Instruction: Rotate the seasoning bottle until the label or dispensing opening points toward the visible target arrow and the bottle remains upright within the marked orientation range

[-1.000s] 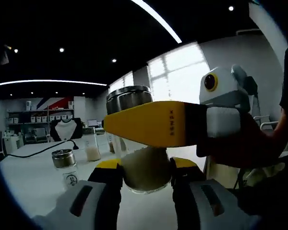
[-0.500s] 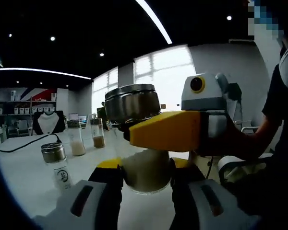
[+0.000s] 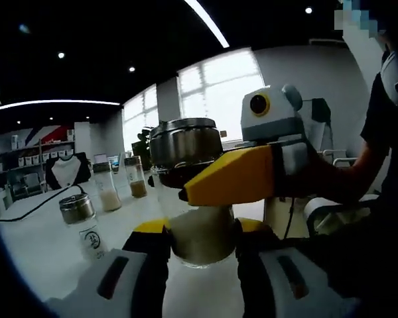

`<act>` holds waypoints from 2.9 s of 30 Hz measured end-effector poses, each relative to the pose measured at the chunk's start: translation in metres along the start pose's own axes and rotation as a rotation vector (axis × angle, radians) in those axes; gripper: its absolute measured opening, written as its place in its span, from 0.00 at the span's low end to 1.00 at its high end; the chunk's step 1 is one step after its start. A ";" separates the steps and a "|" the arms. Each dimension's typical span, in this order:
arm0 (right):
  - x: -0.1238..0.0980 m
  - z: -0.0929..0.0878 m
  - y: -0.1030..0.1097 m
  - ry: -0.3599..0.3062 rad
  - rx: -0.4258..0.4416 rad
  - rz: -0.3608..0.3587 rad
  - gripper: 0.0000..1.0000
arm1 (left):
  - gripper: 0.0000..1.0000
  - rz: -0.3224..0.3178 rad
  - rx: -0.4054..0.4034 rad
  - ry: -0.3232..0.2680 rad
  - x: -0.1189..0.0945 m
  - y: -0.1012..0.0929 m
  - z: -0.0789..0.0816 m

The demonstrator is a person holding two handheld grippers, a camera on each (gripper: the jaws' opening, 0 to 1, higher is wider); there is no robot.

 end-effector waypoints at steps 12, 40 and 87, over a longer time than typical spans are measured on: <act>0.004 0.002 -0.016 -0.023 0.066 -0.024 0.32 | 0.53 0.056 0.021 0.024 0.000 0.003 0.000; 0.032 -0.019 -0.089 0.076 0.085 -0.141 0.33 | 1.00 0.321 -0.101 0.063 -0.049 0.043 -0.004; 0.043 -0.035 -0.115 0.155 0.020 -0.247 0.32 | 1.00 0.349 -0.113 0.085 -0.058 0.047 -0.006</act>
Point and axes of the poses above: the point that each gripper's makers call its tool centre point, and the gripper's own axes: x roughly forward along the fingers, y roughly to its left, z roughly out of its top, the point moved 8 cm from there along -x, roughly backward along the fingers, and after that the axes turned 7 degrees about y, right-handed, at the moved point
